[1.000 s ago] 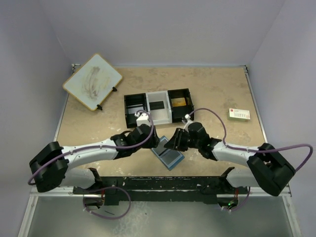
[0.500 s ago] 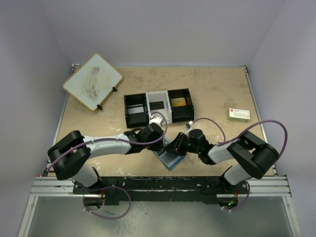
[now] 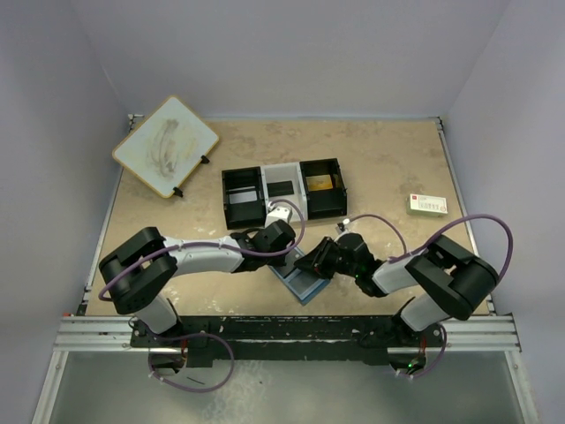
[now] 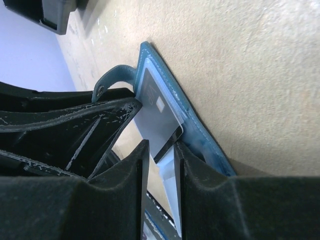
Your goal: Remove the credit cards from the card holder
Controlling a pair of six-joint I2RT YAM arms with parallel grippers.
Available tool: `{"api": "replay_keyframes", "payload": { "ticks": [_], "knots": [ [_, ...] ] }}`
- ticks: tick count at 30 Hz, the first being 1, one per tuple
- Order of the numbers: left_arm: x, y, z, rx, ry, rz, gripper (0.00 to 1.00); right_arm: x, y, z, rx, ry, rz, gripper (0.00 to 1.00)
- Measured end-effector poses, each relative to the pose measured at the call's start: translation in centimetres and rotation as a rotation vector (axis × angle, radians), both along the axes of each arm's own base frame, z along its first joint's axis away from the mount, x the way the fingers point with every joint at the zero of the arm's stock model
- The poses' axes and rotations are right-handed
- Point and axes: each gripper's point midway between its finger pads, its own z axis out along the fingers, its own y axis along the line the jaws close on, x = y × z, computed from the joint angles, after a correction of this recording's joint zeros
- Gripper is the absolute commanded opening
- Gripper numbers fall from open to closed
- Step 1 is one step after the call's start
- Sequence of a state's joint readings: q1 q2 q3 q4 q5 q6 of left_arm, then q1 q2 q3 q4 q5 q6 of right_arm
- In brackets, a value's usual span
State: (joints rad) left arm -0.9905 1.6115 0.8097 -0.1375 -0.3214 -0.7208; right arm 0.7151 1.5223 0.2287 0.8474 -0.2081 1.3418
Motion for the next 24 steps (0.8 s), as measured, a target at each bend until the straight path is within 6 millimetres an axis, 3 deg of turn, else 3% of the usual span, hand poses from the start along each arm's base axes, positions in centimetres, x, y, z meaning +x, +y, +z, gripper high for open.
{"api": "replay_keyframes", "payload": {
  "ticks": [9, 13, 19, 24],
  "knots": [
    [0.0, -0.1, -0.1, -0.015, 0.000, 0.006, 0.17, 0.3, -0.3, -0.4, -0.014, -0.019, -0.020, 0.14],
    [0.0, -0.1, -0.1, -0.017, 0.001, 0.011, 0.15, 0.6, -0.1, -0.5, -0.006, -0.035, -0.012, 0.00],
    [0.1, 0.1, -0.1, -0.022, 0.000, 0.037, 0.14, 0.5, 0.1, -0.4, 0.000, -0.050, 0.007, 0.00],
    [0.3, 0.3, -0.1, -0.029, -0.003, 0.068, 0.13, 0.0, -0.3, 0.8, -0.018, -0.063, 0.023, 0.00]
  ]
}}
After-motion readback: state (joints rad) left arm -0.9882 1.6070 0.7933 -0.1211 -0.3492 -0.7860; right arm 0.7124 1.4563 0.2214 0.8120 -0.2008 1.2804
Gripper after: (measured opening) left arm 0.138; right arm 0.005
